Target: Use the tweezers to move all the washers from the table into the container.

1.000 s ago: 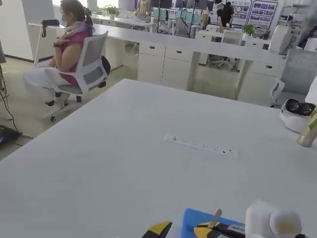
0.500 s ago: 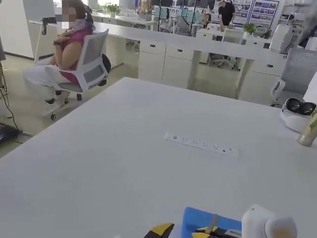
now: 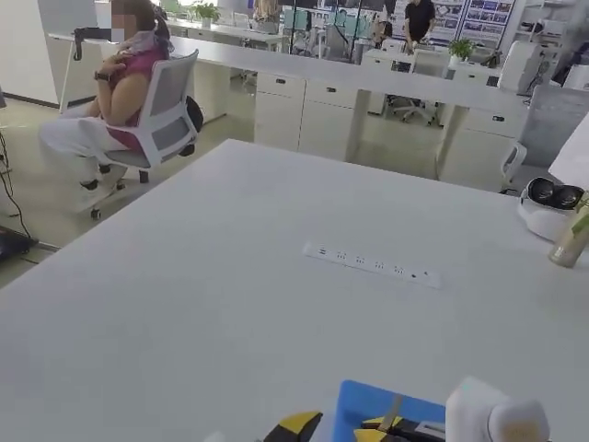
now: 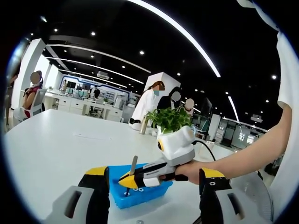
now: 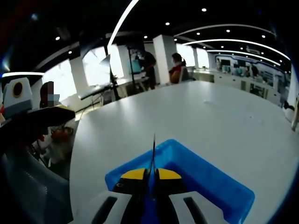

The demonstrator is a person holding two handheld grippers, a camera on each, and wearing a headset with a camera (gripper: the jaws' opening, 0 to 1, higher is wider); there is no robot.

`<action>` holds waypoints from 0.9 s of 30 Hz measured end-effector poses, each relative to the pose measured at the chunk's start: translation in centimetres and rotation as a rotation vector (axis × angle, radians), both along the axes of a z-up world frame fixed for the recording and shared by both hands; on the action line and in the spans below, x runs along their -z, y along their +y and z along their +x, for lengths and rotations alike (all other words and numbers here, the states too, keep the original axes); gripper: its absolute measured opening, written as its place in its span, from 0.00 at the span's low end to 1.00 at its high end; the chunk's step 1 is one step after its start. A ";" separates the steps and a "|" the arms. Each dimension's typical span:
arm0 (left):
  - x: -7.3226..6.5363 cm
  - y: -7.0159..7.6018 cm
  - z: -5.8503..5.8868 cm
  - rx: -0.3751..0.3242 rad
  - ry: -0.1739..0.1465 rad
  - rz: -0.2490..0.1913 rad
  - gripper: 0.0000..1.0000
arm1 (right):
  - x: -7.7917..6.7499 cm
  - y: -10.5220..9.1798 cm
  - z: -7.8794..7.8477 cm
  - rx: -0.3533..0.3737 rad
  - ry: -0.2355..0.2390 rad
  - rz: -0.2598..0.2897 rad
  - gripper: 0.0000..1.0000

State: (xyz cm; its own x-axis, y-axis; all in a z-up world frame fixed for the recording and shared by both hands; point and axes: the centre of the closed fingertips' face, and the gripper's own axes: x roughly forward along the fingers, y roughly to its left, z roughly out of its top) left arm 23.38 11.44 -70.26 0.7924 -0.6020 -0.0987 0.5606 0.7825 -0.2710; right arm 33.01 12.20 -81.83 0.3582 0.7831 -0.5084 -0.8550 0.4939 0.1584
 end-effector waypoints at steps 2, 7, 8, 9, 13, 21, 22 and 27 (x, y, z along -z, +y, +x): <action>0.1 0.0 0.0 0.001 0.004 0.000 0.80 | 0.0 0.0 0.0 0.001 0.000 -0.001 0.04; 0.1 -0.1 0.0 0.002 0.003 0.000 0.80 | -0.5 0.0 -0.1 0.004 -0.014 0.004 0.04; 0.1 -0.1 0.0 0.004 0.004 -0.003 0.80 | -0.7 0.0 -0.1 0.004 -0.019 0.005 0.04; 0.0 -0.3 -0.1 0.012 0.006 -0.009 0.81 | -0.8 0.0 -0.2 0.003 -0.022 0.006 0.04; 0.6 -0.6 -0.2 0.030 0.021 0.023 0.81 | -1.2 -0.1 0.0 0.006 -0.028 0.016 0.04; 0.7 -0.6 -0.3 0.035 0.027 0.022 0.80 | -2.0 -0.4 -0.1 0.015 -0.038 0.033 0.04; 0.7 -0.6 -0.3 0.035 0.027 0.025 0.80 | -2.1 -0.5 -0.1 0.016 -0.041 0.035 0.04; 0.7 -0.6 -0.3 0.037 0.030 0.030 0.80 | -2.7 -0.8 0.0 0.029 -0.047 0.051 0.04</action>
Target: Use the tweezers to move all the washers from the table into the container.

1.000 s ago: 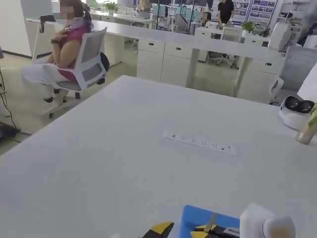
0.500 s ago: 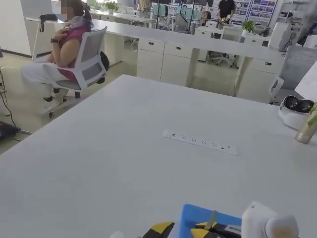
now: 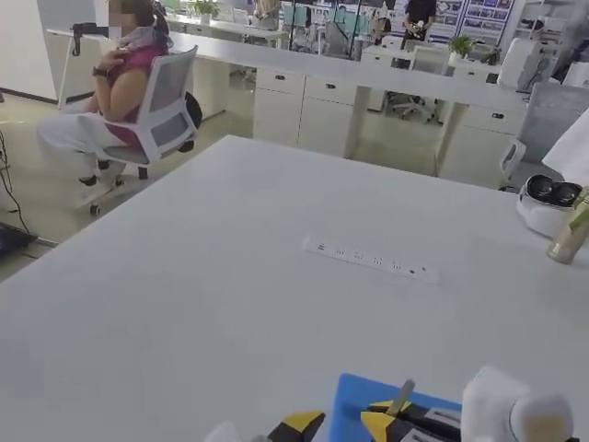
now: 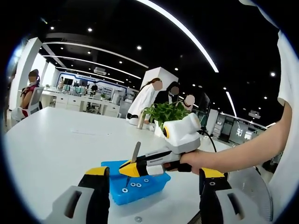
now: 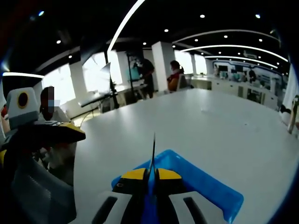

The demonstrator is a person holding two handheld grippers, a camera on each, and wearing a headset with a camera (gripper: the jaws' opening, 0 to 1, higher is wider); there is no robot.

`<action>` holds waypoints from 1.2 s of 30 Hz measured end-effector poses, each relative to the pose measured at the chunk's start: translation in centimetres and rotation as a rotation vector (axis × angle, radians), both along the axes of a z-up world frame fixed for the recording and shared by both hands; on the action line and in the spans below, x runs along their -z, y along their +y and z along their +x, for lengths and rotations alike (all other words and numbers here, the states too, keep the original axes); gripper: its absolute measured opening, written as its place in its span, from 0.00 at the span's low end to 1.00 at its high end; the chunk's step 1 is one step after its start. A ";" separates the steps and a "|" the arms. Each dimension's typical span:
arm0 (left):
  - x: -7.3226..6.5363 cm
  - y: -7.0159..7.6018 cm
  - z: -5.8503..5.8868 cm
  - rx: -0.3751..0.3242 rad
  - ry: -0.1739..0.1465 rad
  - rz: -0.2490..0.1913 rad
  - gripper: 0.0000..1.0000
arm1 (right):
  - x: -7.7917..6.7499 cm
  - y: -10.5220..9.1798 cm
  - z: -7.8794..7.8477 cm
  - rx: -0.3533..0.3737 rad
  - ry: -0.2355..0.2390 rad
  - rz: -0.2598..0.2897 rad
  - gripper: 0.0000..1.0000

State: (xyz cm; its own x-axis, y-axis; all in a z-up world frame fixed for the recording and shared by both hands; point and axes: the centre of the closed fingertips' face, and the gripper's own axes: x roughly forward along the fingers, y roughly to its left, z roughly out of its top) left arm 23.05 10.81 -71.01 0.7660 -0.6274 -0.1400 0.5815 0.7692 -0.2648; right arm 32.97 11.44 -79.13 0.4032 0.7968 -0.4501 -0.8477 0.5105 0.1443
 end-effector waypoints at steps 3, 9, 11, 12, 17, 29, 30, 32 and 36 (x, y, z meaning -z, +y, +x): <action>0.1 0.0 0.0 0.000 0.004 0.001 0.80 | -0.4 -0.1 0.0 0.005 -0.005 0.014 0.04; 0.3 -0.2 -0.1 0.008 0.006 0.012 0.80 | -1.9 -0.1 -0.1 0.019 -0.020 0.051 0.04; 0.3 -0.2 -0.1 0.012 0.010 0.012 0.79 | -2.4 0.0 -0.2 0.022 -0.026 0.064 0.04; 0.4 -0.2 -0.1 0.013 0.010 0.014 0.79 | -2.4 0.0 -0.3 0.021 -0.029 0.066 0.04; 0.4 -0.1 -0.1 0.009 0.011 0.014 0.79 | -2.9 0.1 -0.8 0.027 -0.036 0.084 0.04; 0.5 -0.1 -0.1 0.012 0.016 0.016 0.79 | -3.3 0.4 -2.7 0.015 -0.050 0.085 0.04; 0.5 0.0 -0.1 0.011 0.015 0.016 0.79 | -3.4 0.6 -3.0 0.012 -0.050 0.091 0.04; 0.6 0.0 -0.1 0.010 0.017 0.017 0.79 | -3.4 0.6 -2.8 0.011 -0.049 0.100 0.04; 0.6 0.0 -0.1 0.010 0.018 0.019 0.78 | -3.7 0.9 -3.6 0.009 -0.044 0.118 0.03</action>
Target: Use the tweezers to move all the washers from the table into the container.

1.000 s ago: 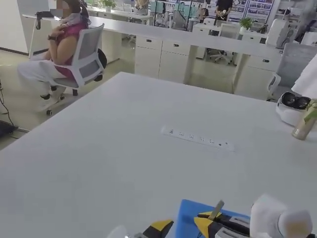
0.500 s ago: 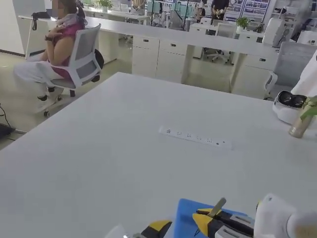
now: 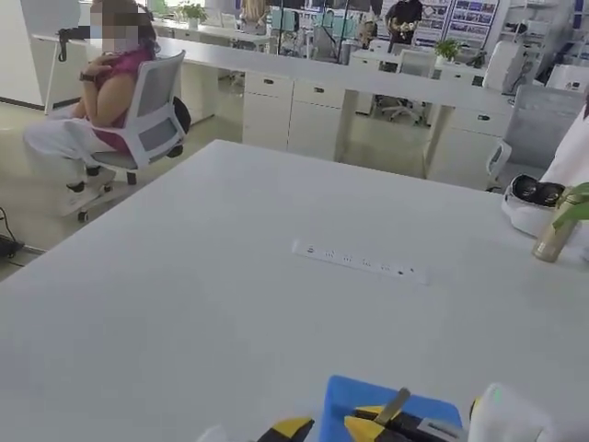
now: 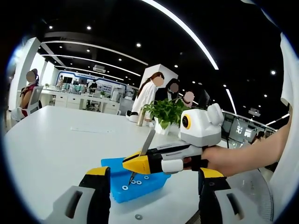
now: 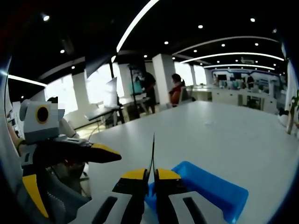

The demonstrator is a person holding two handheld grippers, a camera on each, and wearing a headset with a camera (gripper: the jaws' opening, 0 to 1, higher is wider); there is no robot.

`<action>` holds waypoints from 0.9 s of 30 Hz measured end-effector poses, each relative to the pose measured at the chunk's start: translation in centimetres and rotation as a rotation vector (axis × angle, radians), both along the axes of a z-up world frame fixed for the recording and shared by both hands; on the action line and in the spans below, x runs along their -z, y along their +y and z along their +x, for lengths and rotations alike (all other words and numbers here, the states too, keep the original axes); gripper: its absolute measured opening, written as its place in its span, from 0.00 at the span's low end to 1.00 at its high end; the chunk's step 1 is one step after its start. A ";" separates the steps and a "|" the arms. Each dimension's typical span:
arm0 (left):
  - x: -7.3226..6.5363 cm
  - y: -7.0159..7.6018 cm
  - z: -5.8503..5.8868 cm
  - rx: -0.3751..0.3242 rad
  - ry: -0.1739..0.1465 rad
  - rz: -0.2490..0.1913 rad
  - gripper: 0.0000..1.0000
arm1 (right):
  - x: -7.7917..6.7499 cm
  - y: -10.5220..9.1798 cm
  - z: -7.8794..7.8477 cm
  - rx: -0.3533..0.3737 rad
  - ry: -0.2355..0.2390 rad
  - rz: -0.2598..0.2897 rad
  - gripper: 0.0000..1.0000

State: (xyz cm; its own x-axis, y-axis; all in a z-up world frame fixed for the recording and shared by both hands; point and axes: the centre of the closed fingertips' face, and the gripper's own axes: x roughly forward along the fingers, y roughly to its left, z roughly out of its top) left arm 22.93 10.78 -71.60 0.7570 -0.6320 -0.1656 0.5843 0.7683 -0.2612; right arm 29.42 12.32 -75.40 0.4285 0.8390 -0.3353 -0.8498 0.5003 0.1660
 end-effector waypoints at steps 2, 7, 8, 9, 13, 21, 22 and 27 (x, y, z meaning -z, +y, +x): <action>0.0 0.0 0.0 0.000 0.000 0.000 0.78 | 0.0 0.1 -0.3 -0.006 0.002 0.003 0.03; 0.1 0.0 0.0 0.002 0.002 0.004 0.78 | 0.3 0.2 -1.0 -0.025 0.018 0.010 0.03; 0.1 0.0 0.0 0.003 0.002 0.005 0.78 | 0.3 0.2 -1.1 -0.027 0.022 0.011 0.03; 0.1 -0.1 -0.1 0.006 0.004 0.006 0.78 | 0.4 0.2 -1.2 -0.029 0.025 0.012 0.03; 0.2 -0.2 -0.1 0.011 0.005 0.010 0.78 | 0.6 0.3 -1.9 -0.036 0.041 0.014 0.04; 0.2 -0.2 -0.1 0.007 0.005 0.016 0.77 | 1.0 0.9 -3.6 -0.055 0.071 0.015 0.04; 0.2 -0.2 -0.1 0.008 0.006 0.016 0.77 | 1.1 1.0 -3.9 -0.059 0.081 0.015 0.04; 0.2 -0.1 -0.1 0.002 0.001 0.018 0.77 | 1.5 1.6 -5.2 -0.082 0.119 0.011 0.04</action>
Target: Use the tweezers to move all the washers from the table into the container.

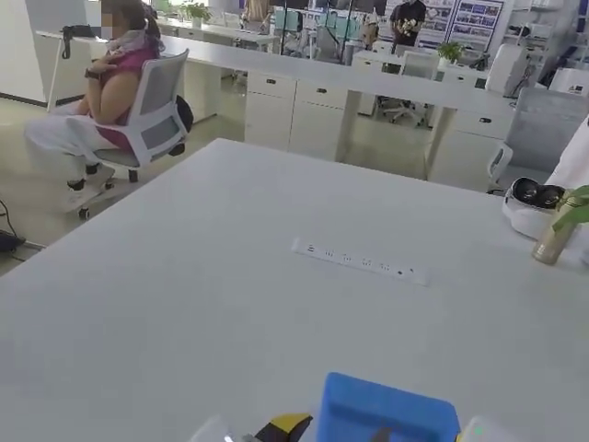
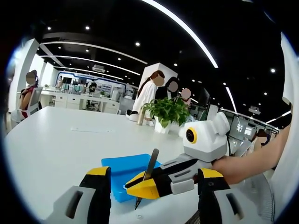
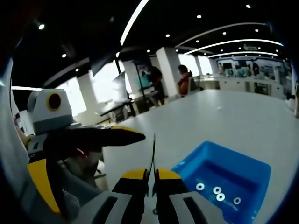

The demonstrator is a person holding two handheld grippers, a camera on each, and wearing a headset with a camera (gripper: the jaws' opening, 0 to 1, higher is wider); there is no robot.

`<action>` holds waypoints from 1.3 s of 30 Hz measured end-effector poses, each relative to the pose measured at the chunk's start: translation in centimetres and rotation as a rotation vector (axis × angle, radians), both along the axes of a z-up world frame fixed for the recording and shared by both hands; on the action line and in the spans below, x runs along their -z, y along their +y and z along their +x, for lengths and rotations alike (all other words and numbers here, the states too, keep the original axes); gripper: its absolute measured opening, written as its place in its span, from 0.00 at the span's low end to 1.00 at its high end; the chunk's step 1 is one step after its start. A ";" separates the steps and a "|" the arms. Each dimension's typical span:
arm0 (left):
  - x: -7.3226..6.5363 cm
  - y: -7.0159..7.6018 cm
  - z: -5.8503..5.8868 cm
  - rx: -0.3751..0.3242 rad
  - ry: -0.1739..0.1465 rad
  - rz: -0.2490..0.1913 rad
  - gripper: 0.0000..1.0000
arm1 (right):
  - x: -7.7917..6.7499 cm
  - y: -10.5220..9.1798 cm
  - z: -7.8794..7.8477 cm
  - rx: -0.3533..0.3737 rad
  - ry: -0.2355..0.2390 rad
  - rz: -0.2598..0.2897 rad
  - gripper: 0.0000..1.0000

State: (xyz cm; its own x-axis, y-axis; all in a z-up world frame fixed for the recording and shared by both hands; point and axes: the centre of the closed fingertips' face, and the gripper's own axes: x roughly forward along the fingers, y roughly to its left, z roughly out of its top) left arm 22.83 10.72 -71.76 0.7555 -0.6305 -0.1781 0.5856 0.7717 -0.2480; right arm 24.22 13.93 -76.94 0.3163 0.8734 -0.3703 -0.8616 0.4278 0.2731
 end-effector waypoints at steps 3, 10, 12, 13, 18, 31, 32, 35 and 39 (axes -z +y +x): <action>0.0 0.1 0.0 -0.005 -0.001 -0.003 0.77 | 0.5 0.0 -0.4 -0.015 0.023 -0.004 0.04; 0.5 -0.3 -0.2 0.017 0.015 0.023 0.77 | 1.5 -0.6 0.1 -0.007 0.077 0.003 0.04; 0.6 -0.4 -0.2 0.026 0.015 0.033 0.77 | 1.9 -0.7 0.4 -0.004 0.085 -0.003 0.04; 0.7 -0.5 -0.3 0.032 0.016 0.036 0.77 | 2.2 -0.8 0.5 -0.001 0.092 -0.006 0.04; 1.1 -0.8 -0.5 0.053 0.029 0.052 0.77 | 3.1 -0.8 0.7 0.007 0.117 -0.019 0.04; 1.4 -0.8 -0.5 0.062 0.040 0.062 0.76 | 4.6 -1.0 0.2 -0.014 0.112 -0.070 0.04; 1.4 -0.8 -0.5 0.062 0.040 0.064 0.76 | 4.8 -1.1 0.3 -0.017 0.111 -0.072 0.04; 1.4 -0.8 -0.5 0.060 0.042 0.062 0.76 | 5.2 -1.1 0.4 -0.021 0.103 -0.083 0.04; 1.4 -0.7 -0.4 0.057 0.045 0.059 0.76 | 5.0 -1.0 0.2 -0.023 0.095 -0.090 0.04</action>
State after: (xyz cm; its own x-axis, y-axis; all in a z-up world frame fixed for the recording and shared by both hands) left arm 22.38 10.05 -73.14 0.7093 -0.6594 -0.2492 0.6180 0.7518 -0.2302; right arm 24.45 12.95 -81.99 0.2563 0.8421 -0.4745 -0.8438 0.4344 0.3151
